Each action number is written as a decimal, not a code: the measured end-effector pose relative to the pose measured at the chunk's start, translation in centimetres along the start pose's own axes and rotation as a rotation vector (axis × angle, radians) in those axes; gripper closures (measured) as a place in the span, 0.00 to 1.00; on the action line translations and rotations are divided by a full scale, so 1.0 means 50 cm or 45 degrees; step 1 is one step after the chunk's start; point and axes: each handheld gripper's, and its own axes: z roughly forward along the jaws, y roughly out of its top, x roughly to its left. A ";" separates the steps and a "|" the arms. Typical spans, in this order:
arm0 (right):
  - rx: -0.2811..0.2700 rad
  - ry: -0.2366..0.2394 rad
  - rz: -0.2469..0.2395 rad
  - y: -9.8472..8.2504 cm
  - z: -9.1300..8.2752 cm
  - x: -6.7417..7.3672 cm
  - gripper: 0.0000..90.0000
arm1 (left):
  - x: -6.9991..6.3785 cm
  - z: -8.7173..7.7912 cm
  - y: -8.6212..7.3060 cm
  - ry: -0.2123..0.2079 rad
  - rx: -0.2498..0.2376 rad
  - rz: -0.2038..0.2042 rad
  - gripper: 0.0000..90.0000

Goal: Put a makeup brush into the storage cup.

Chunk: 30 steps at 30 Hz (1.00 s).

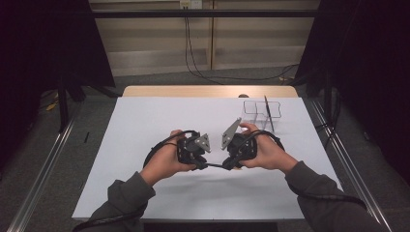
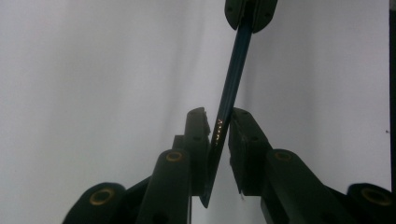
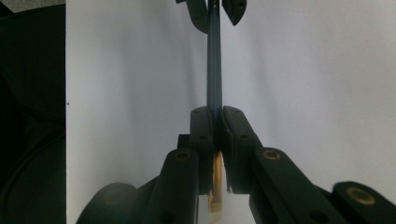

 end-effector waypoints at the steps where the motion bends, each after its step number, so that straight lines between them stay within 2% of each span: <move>1: -0.007 0.000 0.002 0.001 -0.001 0.000 0.93 | 0.001 0.000 0.000 0.001 0.016 0.016 0.88; 8: -0.052 -0.008 0.003 0.006 -0.015 -0.003 0.94 | 0.000 0.008 -0.007 -0.015 0.032 0.008 0.91; 12: -0.045 -0.020 0.009 0.011 -0.019 -0.001 0.93 | -0.007 0.016 -0.005 -0.060 0.049 0.015 0.94; 16: -0.052 -0.033 0.021 0.012 -0.023 -0.003 0.93 | -0.011 0.017 -0.005 -0.067 0.037 -0.010 0.95; 18: -0.086 -0.046 0.025 0.011 -0.021 -0.005 0.89 | -0.014 0.019 -0.006 -0.075 0.055 -0.009 0.95; 20: -0.083 -0.066 0.041 0.011 -0.021 -0.005 0.82 | -0.016 0.020 -0.007 -0.094 0.056 -0.011 0.95; 22: -0.098 -0.079 0.053 0.009 -0.021 -0.008 0.73 | -0.017 0.019 -0.008 -0.097 0.047 -0.021 0.95; 23: -0.110 -0.080 0.055 0.008 -0.021 -0.010 0.73 | -0.015 0.018 -0.009 -0.097 0.044 -0.025 0.95; 25: -0.132 -0.086 0.077 0.007 -0.022 -0.012 0.66 | -0.015 0.018 -0.013 -0.089 0.032 -0.046 0.95; 27: -0.149 -0.093 0.078 0.004 -0.025 -0.015 0.58 | -0.012 0.014 -0.015 -0.086 0.040 -0.032 0.95; 28: -0.159 -0.102 0.084 0.003 -0.026 -0.016 0.53 | -0.015 0.015 -0.017 -0.083 0.003 -0.085 0.95; 29: -0.171 -0.123 0.076 0.001 -0.027 -0.019 0.48 | -0.010 0.010 -0.019 -0.089 0.038 -0.048 0.95; 30: -0.179 -0.127 0.084 -0.001 -0.029 -0.022 0.46 | -0.013 0.011 -0.022 -0.077 0.009 -0.090 0.95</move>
